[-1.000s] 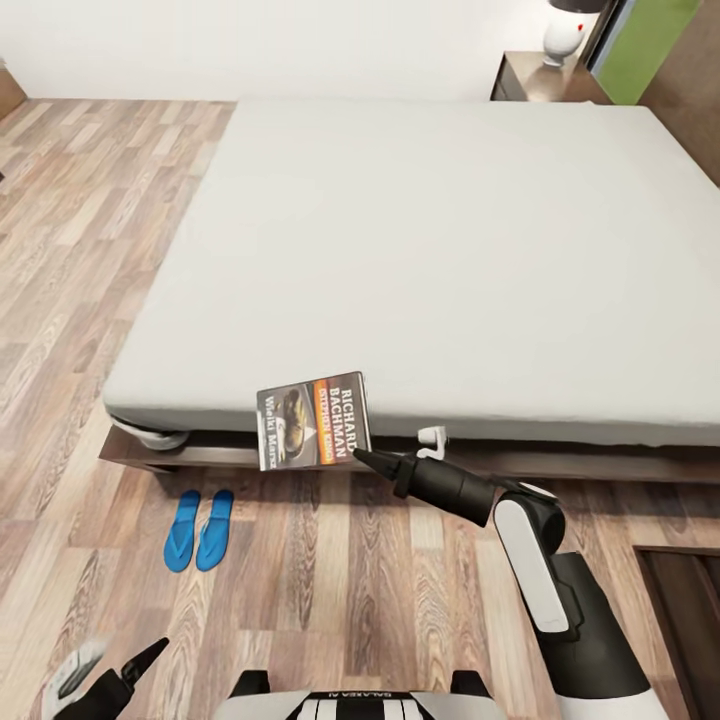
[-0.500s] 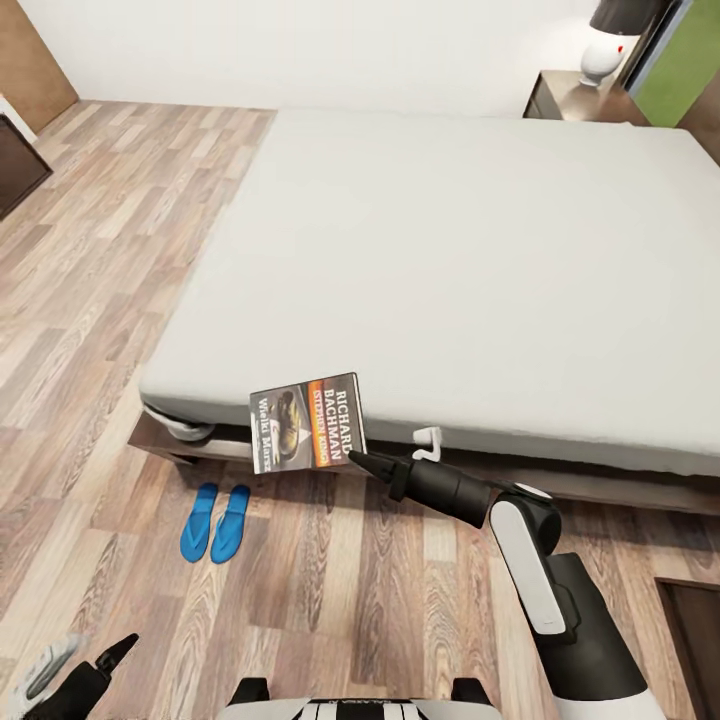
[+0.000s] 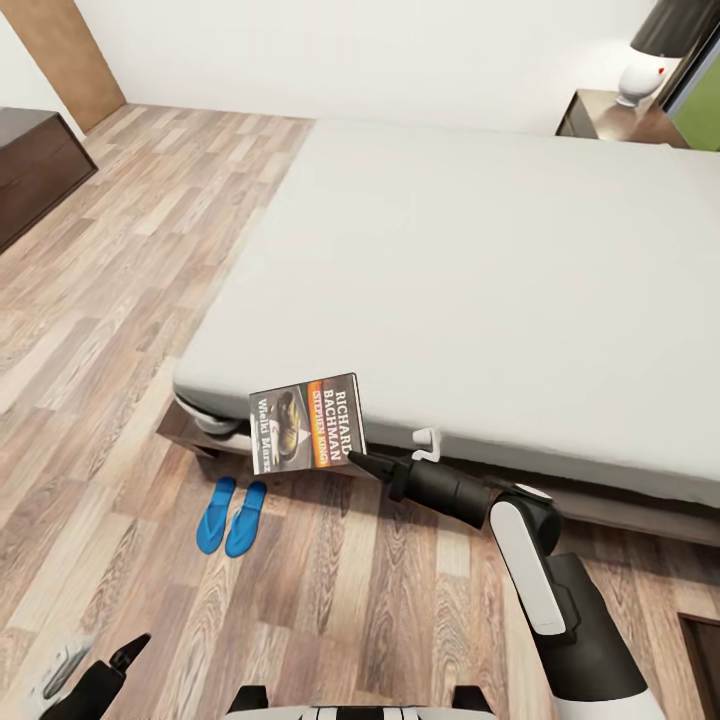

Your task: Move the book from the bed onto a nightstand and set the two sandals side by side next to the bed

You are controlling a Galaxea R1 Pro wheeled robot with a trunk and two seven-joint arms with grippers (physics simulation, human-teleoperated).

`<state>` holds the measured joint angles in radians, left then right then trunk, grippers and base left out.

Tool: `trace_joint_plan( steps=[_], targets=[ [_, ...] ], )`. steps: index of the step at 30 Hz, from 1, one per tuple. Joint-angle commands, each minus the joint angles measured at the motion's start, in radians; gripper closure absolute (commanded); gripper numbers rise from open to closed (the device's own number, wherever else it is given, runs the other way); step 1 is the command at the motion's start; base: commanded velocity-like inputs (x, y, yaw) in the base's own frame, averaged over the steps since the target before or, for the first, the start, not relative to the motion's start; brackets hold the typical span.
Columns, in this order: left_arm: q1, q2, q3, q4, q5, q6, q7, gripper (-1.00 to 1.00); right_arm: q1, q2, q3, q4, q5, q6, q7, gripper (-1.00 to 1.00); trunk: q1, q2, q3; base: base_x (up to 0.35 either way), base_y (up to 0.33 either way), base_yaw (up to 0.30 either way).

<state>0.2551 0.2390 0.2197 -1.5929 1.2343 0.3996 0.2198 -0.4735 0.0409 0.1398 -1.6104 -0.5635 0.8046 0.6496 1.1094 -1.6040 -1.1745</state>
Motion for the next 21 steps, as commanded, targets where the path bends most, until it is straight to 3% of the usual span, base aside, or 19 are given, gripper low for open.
trace_joint_plan(
  steps=[1,7,21],
  targets=[
    [0.0,-0.002,0.002,-0.001,0.01,0.003,0.008,-1.0,-0.001,0.001,0.0,0.0,-0.007,0.007,0.001,1.0,0.0,0.0,0.001,0.0,0.0,0.176],
    [0.0,-0.007,0.006,0.003,0.016,0.009,0.012,-1.0,0.0,0.001,0.001,0.0,-0.007,0.007,0.001,1.0,0.0,0.0,0.009,0.0,0.0,0.176],
    [0.0,-0.009,0.006,0.004,0.009,0.016,0.016,-1.0,0.0,0.002,0.002,0.0,-0.007,0.004,0.002,1.0,-0.054,0.098,0.072,0.0,0.0,0.174]
  ],
)
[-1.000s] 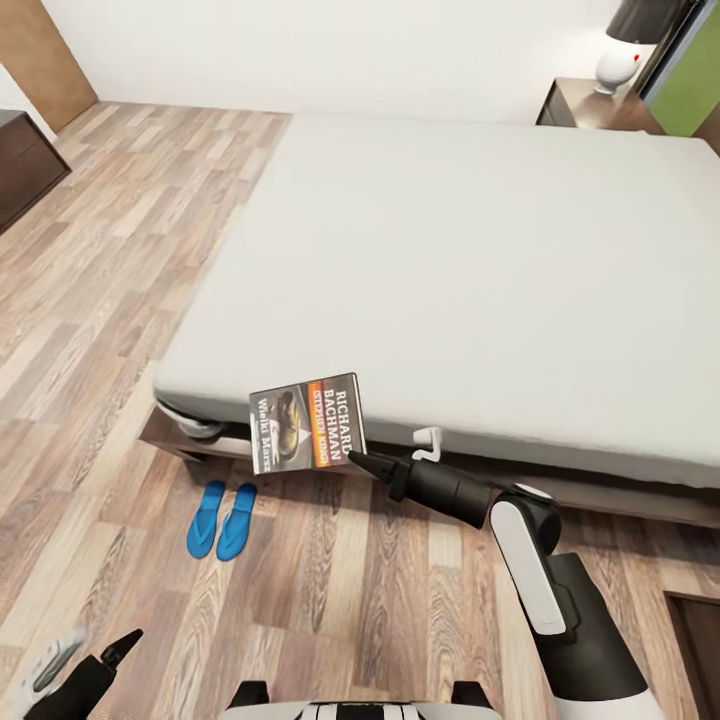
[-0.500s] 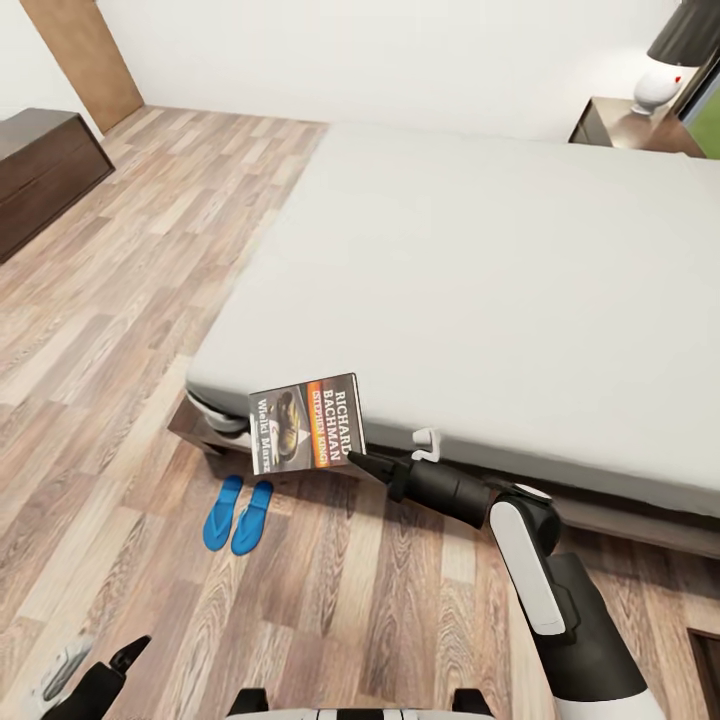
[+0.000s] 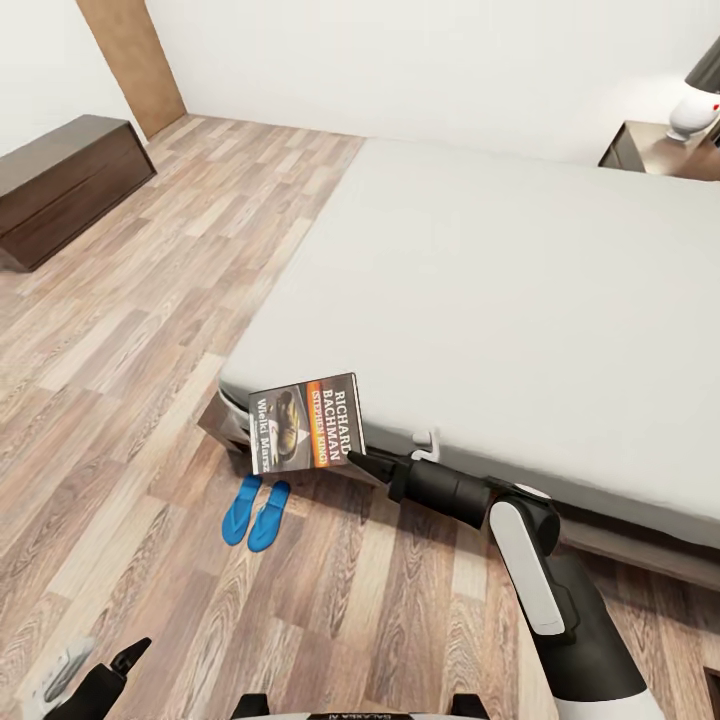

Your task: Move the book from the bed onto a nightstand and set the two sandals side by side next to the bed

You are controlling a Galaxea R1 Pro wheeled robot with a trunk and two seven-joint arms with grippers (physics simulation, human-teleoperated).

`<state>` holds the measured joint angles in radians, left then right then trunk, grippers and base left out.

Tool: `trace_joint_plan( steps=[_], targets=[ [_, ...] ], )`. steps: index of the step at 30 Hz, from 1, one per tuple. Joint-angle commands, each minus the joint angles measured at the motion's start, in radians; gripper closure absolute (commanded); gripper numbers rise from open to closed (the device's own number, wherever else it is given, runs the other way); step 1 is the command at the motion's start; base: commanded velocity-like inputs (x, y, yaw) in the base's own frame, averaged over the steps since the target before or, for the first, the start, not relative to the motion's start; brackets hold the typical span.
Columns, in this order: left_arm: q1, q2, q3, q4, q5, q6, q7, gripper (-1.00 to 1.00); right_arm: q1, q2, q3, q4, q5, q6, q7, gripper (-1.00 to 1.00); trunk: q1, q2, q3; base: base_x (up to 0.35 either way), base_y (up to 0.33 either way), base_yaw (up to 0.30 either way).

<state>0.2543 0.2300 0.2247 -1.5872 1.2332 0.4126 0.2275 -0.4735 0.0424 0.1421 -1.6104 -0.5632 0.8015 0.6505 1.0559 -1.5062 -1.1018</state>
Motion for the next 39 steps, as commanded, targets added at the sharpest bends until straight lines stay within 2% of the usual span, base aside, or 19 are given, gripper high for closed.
trace_joint_plan(
  steps=[1,16,39],
  targets=[
    [0.0,0.0,0.001,-0.002,0.011,0.003,0.008,-1.0,-0.001,0.001,-0.001,0.0,-0.007,0.007,0.001,1.0,-0.004,0.007,0.004,0.0,0.0,0.17],
    [0.0,0.0,0.001,-0.001,0.011,0.003,0.012,-1.0,-0.001,0.004,-0.004,0.0,-0.008,-0.002,0.003,1.0,-0.061,0.112,0.06,0.0,0.0,0.064],
    [0.0,0.002,0.004,0.039,0.011,-0.009,0.0,-1.0,-0.002,0.01,0.022,0.0,-0.005,0.005,-0.01,1.0,-0.061,0.112,0.095,0.0,0.0,-0.028]
  ],
)
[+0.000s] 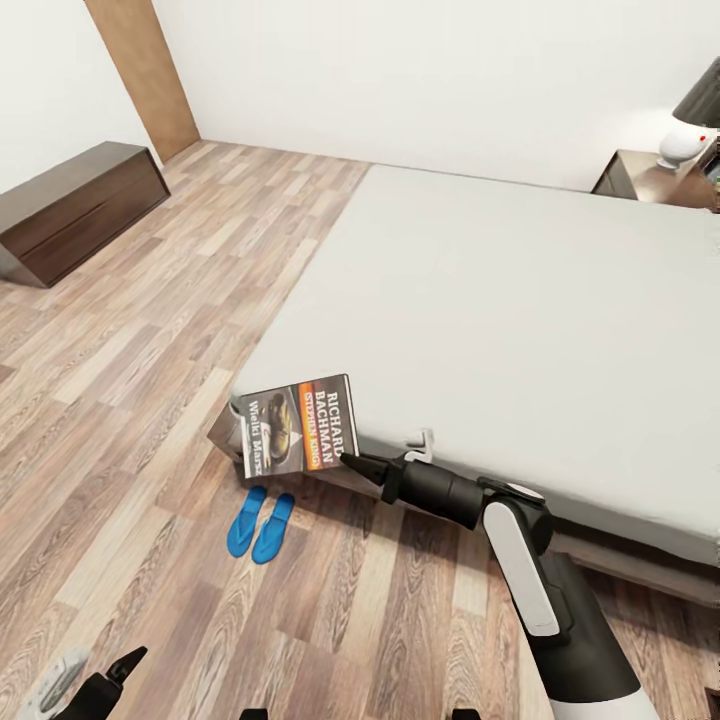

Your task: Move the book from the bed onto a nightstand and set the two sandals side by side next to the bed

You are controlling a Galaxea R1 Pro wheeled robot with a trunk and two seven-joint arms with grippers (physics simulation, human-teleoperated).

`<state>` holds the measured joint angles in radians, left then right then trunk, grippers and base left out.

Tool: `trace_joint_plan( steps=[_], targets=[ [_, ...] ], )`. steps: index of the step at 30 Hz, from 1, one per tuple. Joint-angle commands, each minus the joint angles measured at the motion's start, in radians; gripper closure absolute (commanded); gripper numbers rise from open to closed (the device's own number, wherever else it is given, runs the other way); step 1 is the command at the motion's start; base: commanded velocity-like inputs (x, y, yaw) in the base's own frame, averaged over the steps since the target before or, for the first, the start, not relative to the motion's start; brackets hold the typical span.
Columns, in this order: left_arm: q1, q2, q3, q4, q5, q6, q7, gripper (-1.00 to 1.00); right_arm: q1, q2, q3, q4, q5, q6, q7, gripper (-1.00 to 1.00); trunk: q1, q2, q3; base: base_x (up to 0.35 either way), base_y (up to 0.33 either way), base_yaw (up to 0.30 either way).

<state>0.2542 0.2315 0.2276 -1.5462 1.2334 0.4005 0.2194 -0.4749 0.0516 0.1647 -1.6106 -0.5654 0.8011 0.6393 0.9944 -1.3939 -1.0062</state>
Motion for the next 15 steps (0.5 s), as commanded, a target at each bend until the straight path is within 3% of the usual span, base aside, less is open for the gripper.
trace_joint_plan(
  steps=[1,8,15],
  targets=[
    [0.0,0.0,0.001,-0.002,0.011,0.003,0.008,-1.0,-0.001,0.001,-0.001,0.0,-0.002,0.006,0.001,1.0,0.0,0.0,0.001,0.0,0.0,-0.133],
    [0.0,0.0,0.001,0.001,0.011,0.003,0.014,-1.0,-0.004,0.001,-0.002,0.0,-0.001,0.024,0.0,1.0,0.0,0.0,0.012,0.0,0.0,-0.076],
    [0.0,0.0,0.001,0.004,0.011,0.003,0.018,-1.0,-0.009,0.001,-0.005,0.001,0.001,0.04,-0.006,1.0,0.0,0.0,0.023,0.0,0.0,0.093]
  ],
)
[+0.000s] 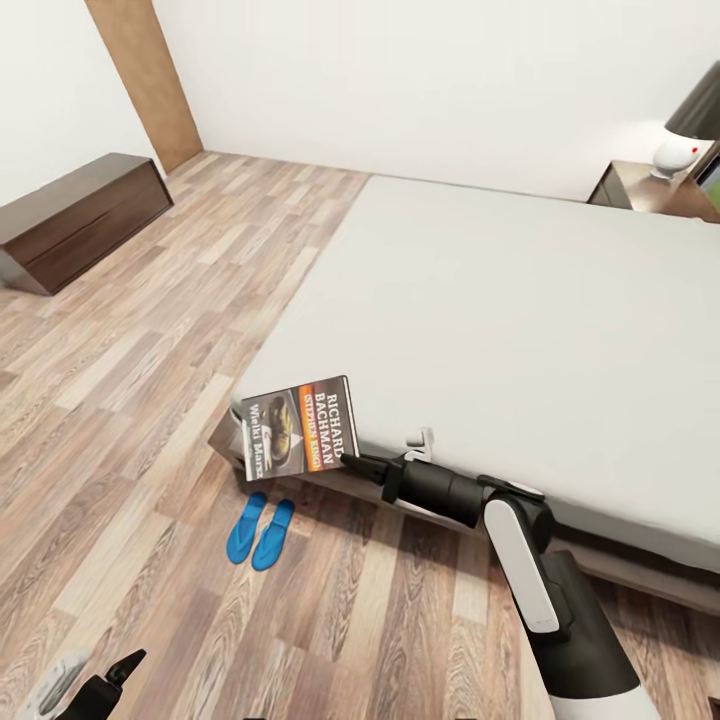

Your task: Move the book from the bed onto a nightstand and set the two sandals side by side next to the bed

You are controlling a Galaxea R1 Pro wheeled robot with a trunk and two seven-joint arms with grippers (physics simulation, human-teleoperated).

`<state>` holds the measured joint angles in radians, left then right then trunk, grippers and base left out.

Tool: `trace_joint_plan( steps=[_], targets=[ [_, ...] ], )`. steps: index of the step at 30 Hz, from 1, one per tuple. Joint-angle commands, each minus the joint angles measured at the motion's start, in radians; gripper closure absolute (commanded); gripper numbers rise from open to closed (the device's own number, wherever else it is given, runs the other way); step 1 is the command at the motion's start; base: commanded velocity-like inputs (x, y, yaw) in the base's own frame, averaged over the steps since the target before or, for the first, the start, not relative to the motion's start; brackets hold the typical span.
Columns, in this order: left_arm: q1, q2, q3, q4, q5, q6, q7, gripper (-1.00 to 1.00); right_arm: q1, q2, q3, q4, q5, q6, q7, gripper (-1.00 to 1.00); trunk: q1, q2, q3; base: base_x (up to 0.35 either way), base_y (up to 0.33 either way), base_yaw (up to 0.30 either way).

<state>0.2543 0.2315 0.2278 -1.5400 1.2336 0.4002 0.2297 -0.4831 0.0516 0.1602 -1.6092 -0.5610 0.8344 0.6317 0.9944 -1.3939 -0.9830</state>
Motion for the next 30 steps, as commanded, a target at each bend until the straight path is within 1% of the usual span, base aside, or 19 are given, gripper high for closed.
trace_joint_plan(
  steps=[1,9,30],
  targets=[
    [0.0,0.0,0.001,-0.001,0.01,0.003,0.008,-1.0,-0.001,0.001,-0.001,0.0,-0.003,0.007,-0.002,1.0,0.0,0.0,0.001,0.0,0.0,0.161],
    [0.0,0.002,0.001,0.004,0.01,0.003,0.01,-1.0,-0.002,0.001,0.002,0.0,-0.004,0.007,-0.031,1.0,0.0,0.0,0.01,0.0,0.0,0.206],
    [0.0,0.002,0.001,0.004,0.01,0.003,0.01,-1.0,0.0,0.001,0.005,0.0,-0.004,-0.004,-0.032,1.0,0.0,0.0,0.025,0.0,0.0,0.254]
  ],
)
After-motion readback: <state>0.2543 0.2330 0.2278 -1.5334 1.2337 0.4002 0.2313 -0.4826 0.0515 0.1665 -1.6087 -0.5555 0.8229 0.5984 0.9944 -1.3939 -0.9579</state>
